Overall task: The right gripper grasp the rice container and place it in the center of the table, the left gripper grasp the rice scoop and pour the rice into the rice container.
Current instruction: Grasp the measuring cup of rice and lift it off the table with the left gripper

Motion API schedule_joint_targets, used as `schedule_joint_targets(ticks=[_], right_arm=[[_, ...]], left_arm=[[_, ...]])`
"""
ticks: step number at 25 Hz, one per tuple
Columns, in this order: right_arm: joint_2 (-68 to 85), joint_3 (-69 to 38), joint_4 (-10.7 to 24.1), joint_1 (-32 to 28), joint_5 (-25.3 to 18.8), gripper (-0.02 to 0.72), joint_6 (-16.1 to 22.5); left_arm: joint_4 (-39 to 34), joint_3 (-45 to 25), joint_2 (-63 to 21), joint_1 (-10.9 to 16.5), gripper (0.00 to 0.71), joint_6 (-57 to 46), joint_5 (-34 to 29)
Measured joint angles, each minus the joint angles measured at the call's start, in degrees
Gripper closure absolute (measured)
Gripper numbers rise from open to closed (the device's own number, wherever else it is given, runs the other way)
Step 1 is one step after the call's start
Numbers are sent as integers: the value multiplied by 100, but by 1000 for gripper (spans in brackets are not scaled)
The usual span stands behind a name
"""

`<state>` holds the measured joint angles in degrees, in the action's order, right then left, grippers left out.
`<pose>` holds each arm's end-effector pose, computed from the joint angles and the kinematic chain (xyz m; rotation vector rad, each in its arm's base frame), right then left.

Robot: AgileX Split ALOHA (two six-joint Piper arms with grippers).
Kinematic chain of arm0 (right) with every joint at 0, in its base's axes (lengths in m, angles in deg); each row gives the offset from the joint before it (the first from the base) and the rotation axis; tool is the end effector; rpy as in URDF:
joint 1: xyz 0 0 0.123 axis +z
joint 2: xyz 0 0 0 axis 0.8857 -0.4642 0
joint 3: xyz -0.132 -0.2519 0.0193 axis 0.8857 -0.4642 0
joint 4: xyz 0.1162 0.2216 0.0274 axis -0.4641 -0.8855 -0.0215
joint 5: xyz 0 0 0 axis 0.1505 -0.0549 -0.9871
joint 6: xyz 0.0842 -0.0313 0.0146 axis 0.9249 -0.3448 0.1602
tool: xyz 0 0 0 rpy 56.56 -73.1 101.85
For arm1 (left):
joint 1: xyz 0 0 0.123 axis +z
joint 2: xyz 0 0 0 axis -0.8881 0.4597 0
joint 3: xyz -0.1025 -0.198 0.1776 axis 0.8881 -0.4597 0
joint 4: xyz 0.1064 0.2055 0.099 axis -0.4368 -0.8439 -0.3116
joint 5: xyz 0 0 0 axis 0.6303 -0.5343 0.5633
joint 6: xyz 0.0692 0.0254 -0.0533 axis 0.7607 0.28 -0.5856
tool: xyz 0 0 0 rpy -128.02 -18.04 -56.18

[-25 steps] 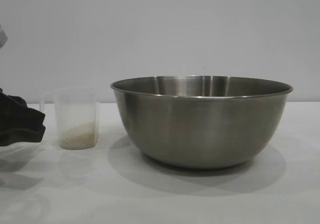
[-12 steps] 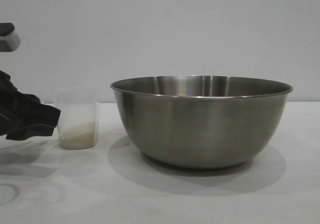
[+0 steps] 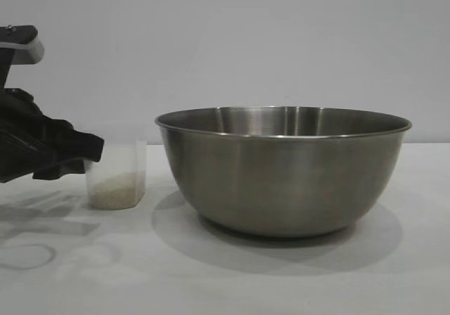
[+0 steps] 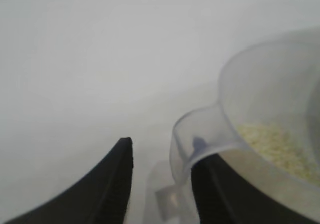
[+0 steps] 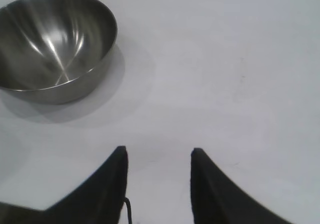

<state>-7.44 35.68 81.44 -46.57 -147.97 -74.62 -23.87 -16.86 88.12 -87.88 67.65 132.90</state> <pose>0.0019 -0.0004 0.2682 -0.2805 2.1821 0.1526 0.2689 -0.1070 0.0694 0.1952 1.9362 -0.1687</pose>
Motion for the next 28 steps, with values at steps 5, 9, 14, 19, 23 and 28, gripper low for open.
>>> schedule_joint_targets(ticks=[5,9,14,19,23,28], right_arm=[[0,0,0,0,0,418,0],[0,0,0,0,0,418,0],[0,0,0,0,0,418,0],[0,0,0,0,0,418,0],[0,0,0,0,0,418,0],[0,0,0,0,0,418,0]], left_arm=[[11,0,0,0,532,3,0],[11,0,0,0,532,3,0],[11,0,0,0,532,3,0],[11,0,-57,0,532,3,0],[11,0,-70,0,532,3,0],[1,0,-164,0,532,13,0]])
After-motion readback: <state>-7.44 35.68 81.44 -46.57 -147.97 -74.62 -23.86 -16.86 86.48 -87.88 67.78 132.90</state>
